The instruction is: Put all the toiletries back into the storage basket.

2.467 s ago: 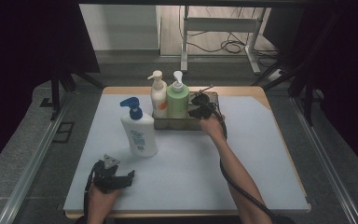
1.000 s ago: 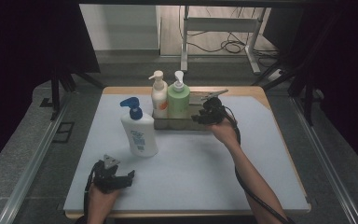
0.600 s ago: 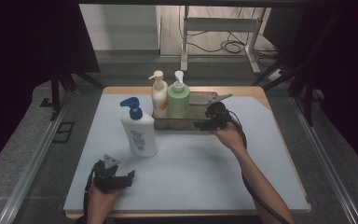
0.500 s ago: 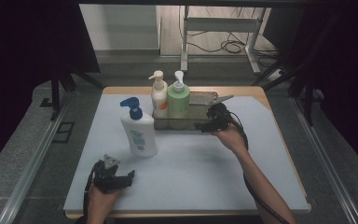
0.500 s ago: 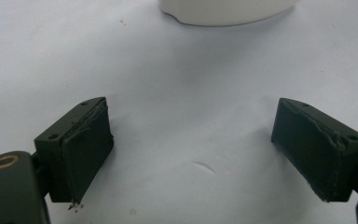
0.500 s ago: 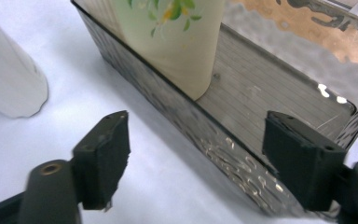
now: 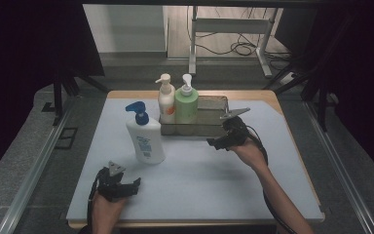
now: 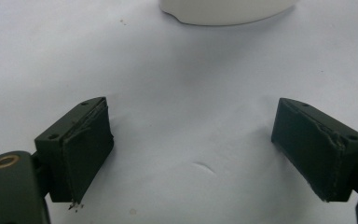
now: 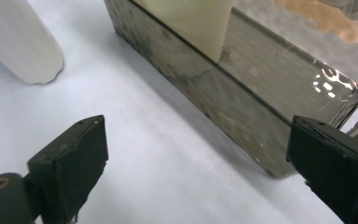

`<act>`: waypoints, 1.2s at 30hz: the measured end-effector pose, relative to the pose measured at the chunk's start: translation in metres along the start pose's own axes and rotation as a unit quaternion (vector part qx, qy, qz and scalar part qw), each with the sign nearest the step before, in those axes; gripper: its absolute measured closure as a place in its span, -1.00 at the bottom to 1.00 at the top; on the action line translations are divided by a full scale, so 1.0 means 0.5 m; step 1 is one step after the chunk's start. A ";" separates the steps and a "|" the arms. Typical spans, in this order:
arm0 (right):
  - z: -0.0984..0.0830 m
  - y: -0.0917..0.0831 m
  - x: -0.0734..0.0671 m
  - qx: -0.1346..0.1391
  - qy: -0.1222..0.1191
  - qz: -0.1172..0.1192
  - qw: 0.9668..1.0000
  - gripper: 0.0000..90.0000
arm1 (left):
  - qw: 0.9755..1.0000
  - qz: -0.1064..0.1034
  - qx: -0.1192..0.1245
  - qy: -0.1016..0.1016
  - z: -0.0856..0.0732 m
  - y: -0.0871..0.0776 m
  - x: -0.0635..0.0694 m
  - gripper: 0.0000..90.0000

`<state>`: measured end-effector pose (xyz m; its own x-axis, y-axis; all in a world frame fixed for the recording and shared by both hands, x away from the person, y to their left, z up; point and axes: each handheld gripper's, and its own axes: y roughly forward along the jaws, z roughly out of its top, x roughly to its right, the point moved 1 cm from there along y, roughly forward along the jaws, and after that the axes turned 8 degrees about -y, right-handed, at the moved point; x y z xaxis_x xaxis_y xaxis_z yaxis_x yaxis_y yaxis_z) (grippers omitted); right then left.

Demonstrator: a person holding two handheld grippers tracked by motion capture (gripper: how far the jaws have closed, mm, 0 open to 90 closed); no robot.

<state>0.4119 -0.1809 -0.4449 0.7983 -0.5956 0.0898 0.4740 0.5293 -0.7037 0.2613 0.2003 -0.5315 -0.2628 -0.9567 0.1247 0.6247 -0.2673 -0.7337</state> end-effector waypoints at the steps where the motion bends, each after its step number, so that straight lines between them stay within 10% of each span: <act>1: -0.003 -0.003 -0.002 0.001 0.000 0.001 1.000 -0.92 | 1.000 0.000 0.000 0.000 0.000 0.000 0.000 -0.74; 36: -0.148 -0.117 -0.065 0.016 -0.015 -0.022 1.000 -1.00 | 1.000 -0.001 -0.007 0.004 0.012 -0.001 0.003 -0.69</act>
<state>0.3309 -0.2374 -0.4587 0.7866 -0.6011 0.1411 0.5205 0.5225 -0.6753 0.2648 0.1981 -0.5271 -0.2704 -0.9551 0.1212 0.6138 -0.2680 -0.7425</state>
